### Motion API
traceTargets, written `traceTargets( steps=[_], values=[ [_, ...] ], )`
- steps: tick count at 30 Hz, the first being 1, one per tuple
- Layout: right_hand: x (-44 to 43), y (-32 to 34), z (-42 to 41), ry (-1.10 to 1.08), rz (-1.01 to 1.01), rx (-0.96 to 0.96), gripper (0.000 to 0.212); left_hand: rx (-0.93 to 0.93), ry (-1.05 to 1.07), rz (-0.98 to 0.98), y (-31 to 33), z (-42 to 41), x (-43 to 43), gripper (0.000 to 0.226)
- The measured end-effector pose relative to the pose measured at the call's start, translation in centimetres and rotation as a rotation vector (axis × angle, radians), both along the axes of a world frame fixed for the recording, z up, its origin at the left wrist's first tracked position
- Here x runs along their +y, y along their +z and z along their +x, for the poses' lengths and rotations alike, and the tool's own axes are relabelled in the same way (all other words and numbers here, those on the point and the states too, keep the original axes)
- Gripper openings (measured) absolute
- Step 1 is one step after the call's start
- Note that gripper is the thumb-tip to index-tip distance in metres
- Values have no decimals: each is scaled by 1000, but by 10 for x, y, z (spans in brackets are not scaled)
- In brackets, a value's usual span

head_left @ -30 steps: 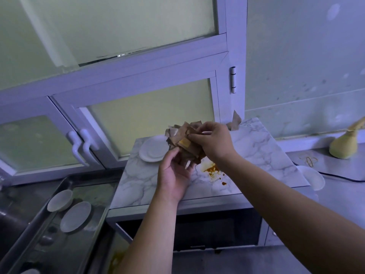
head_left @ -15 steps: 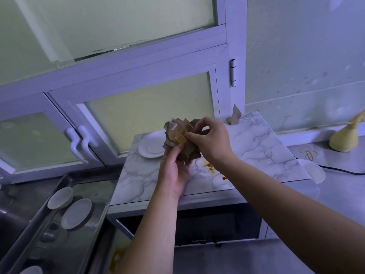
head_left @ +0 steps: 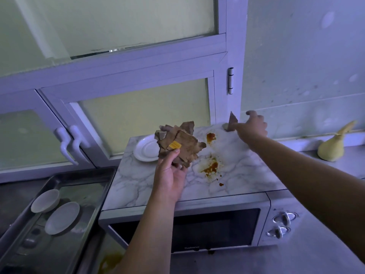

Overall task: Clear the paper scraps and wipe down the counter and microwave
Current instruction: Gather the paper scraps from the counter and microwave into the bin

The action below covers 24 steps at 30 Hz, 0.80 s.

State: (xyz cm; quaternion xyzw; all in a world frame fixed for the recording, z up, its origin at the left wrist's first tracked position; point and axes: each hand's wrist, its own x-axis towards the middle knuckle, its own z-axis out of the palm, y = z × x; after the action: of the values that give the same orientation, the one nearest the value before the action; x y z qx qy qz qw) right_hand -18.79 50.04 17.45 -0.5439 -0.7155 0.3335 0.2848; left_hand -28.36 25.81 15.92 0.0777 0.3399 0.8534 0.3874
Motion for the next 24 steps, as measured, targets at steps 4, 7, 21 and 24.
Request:
traceTargets(
  steps=[4,7,21,24],
  values=[
    [16,-11,-9,62,-13,-108,69,-10,5,-13,-1,-1,1,63],
    [18,-6,-16,66,-74,-69,38,6,-2,-12,-1,-2,1,55],
    [-80,-9,69,394,-284,710,18,107,23,-156,19,17,-10,49],
    [-138,-10,99,438,-446,846,11,260,80,-267,27,42,-27,27]
  ],
)
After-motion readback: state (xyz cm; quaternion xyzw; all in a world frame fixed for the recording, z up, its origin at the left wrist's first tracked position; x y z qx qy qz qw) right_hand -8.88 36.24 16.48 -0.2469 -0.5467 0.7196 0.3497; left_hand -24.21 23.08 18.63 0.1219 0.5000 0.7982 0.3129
